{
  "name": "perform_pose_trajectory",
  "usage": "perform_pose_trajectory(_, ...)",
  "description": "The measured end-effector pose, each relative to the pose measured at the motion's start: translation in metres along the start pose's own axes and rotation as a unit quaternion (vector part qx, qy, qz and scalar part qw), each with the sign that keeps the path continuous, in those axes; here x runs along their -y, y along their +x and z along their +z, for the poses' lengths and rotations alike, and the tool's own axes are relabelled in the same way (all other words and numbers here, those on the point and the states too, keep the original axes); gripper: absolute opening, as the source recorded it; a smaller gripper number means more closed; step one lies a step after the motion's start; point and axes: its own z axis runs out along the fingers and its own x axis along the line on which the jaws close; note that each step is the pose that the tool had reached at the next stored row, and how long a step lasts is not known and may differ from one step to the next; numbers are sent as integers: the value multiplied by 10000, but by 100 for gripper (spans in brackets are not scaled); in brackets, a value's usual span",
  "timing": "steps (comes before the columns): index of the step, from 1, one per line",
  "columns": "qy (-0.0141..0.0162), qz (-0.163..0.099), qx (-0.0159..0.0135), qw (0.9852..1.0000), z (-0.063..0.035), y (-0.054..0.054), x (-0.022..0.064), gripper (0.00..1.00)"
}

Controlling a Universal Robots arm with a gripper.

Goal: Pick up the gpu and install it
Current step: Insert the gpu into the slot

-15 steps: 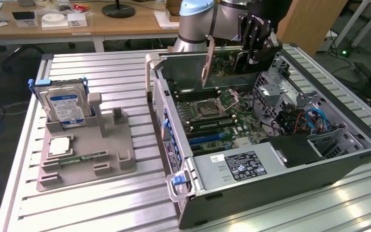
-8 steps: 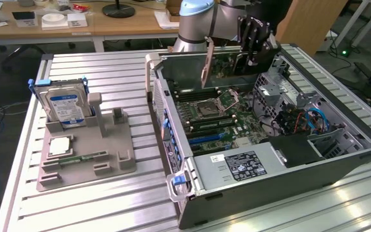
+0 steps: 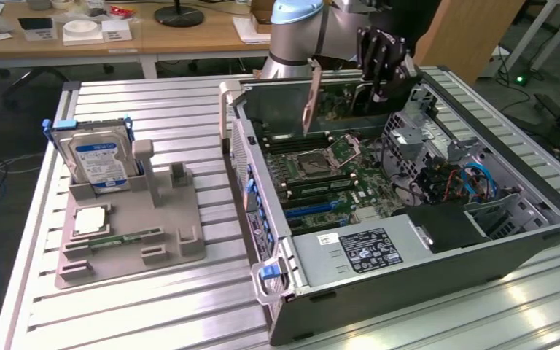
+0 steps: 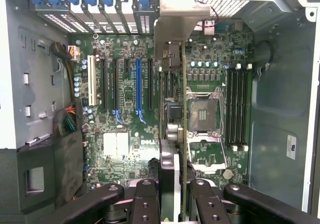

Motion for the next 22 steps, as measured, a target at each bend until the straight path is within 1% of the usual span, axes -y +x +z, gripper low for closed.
perform_pose_trajectory(2, -1, -1, -1, 10000, 13, 1, -5, 28)
perform_pose_trajectory(9, 0, -1, -1, 10000, 81, 5, -62, 28)
perform_pose_trajectory(22, -1, -2, -1, 10000, 163, 17, -80, 28)
